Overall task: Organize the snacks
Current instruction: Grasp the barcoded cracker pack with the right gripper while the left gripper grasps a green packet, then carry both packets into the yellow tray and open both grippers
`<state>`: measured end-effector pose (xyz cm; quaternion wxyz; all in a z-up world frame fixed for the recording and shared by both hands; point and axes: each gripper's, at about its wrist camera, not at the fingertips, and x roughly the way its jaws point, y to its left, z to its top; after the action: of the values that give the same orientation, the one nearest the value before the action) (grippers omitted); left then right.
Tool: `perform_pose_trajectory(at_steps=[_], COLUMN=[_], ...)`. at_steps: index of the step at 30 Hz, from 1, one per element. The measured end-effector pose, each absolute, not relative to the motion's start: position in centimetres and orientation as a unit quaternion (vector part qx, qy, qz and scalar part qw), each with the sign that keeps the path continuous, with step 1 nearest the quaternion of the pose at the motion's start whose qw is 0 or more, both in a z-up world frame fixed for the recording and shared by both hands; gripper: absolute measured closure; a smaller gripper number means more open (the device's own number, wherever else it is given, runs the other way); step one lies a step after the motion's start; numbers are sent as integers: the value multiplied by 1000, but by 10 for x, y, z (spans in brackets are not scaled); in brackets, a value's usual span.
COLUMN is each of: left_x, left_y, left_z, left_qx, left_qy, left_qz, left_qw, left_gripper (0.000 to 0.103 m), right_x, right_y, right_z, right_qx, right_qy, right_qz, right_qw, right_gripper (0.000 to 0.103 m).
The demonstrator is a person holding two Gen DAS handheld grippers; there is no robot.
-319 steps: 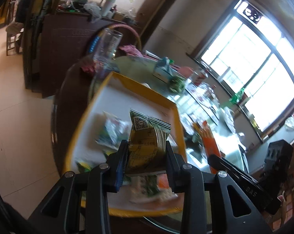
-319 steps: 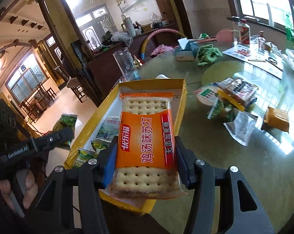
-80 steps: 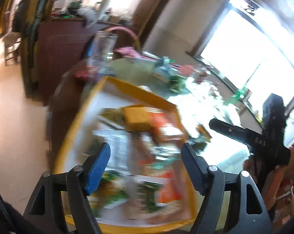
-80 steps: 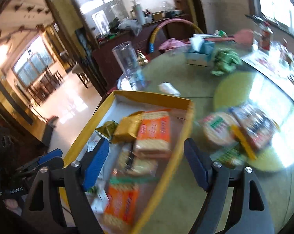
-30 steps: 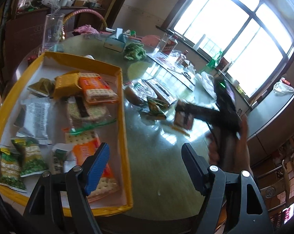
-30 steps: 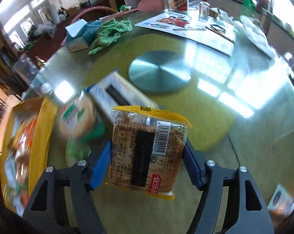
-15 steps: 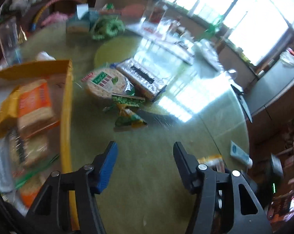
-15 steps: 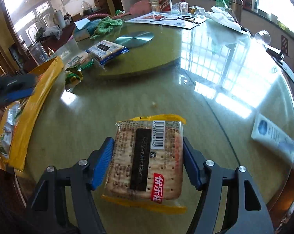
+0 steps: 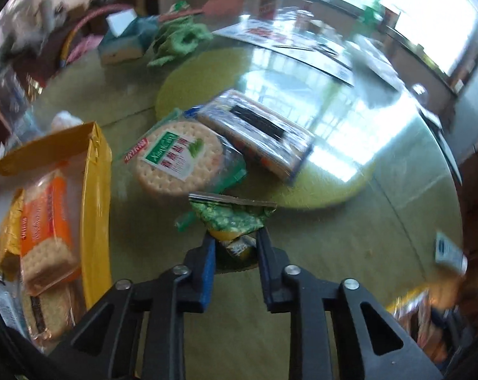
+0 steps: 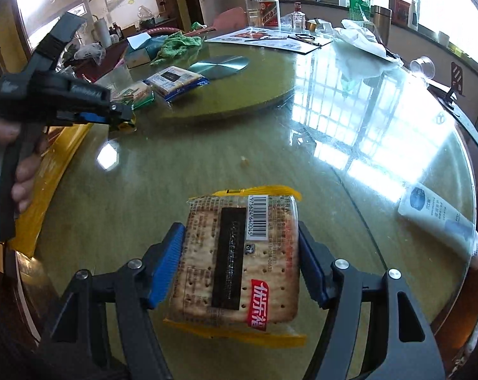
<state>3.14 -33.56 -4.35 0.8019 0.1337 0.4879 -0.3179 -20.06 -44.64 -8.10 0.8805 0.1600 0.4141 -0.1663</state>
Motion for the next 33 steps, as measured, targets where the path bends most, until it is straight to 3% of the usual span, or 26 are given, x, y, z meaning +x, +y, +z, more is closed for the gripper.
perform_pose_trajectory(at_steps=[16, 25, 33], left_x=[-62, -46, -14], left_y=[-221, -115, -65], left_z=[11, 37, 22], left_qx=[-13, -75, -118], left_qy=[455, 417, 419], left_qz=[-435, -378, -326], left_qw=[777, 823, 839], left_gripper=[85, 85, 85], right_x=[-199, -168, -105], right_y=[-425, -350, -278], right_z=[-74, -22, -3], right_qx=[182, 153, 106], right_qy=[404, 357, 356], right_qz=[-115, -1, 78], right_qw=[889, 921, 925], right_gripper=[34, 34, 34])
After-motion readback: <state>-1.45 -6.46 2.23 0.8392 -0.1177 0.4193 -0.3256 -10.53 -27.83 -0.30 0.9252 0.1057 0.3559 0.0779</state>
